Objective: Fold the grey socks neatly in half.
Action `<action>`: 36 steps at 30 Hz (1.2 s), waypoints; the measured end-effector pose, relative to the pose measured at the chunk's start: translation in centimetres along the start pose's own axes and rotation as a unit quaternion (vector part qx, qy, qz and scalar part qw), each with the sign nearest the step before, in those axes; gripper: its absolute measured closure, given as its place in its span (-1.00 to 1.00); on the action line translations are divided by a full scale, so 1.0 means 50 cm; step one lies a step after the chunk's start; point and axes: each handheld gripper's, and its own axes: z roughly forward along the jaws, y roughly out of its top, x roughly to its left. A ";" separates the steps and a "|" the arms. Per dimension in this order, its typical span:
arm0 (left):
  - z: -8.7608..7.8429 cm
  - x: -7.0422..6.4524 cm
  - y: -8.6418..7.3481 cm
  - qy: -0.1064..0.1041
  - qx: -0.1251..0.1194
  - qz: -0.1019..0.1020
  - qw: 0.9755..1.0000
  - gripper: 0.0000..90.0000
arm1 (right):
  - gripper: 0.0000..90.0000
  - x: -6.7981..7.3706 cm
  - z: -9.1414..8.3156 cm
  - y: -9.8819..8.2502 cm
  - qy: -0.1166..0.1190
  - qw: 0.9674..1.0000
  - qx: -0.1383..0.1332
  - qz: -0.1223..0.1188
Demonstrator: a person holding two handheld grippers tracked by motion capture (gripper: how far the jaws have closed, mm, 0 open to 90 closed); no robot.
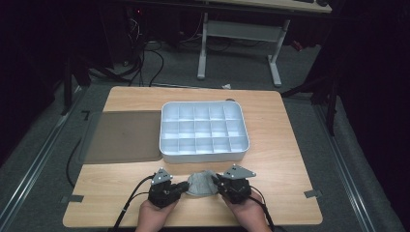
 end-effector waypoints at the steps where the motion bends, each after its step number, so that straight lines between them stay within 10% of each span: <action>1: 0.000 0.000 0.000 -0.002 0.002 0.003 1.000 0.85 | 0.85 0.008 0.005 0.004 0.000 1.000 0.001 -0.004; 16: 0.001 -0.003 0.000 -0.002 0.002 0.011 1.000 0.84 | 0.78 0.067 0.090 0.023 0.042 0.999 0.007 -0.011; 26: 0.001 -0.002 -0.001 -0.001 -0.001 0.011 1.000 0.81 | 0.50 0.063 0.010 0.041 0.054 0.997 -0.048 -0.011; 36: 0.000 -0.002 -0.001 -0.004 -0.004 0.008 1.000 0.80 | 0.50 0.055 0.045 -0.016 0.054 0.998 -0.009 -0.008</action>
